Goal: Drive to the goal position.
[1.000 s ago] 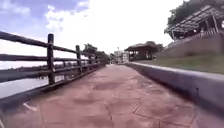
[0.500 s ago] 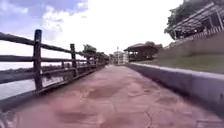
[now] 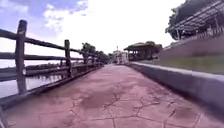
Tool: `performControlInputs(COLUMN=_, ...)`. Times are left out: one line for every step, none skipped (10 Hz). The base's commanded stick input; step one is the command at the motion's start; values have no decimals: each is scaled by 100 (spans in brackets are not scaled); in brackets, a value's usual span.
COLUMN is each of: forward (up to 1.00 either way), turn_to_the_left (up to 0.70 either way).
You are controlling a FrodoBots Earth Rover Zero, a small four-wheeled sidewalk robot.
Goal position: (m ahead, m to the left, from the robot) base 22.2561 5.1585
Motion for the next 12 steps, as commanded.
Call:
performControlInputs(forward=100, turn_to_the_left=0)
performControlInputs(forward=100, turn_to_the_left=0)
performControlInputs(forward=100, turn_to_the_left=0)
performControlInputs(forward=100, turn_to_the_left=0)
performControlInputs(forward=100, turn_to_the_left=0)
performControlInputs(forward=100, turn_to_the_left=0)
performControlInputs(forward=100, turn_to_the_left=0)
performControlInputs(forward=100, turn_to_the_left=0)
performControlInputs(forward=100, turn_to_the_left=10)
performControlInputs(forward=100, turn_to_the_left=19)
performControlInputs(forward=100, turn_to_the_left=13)
performControlInputs(forward=100, turn_to_the_left=5)
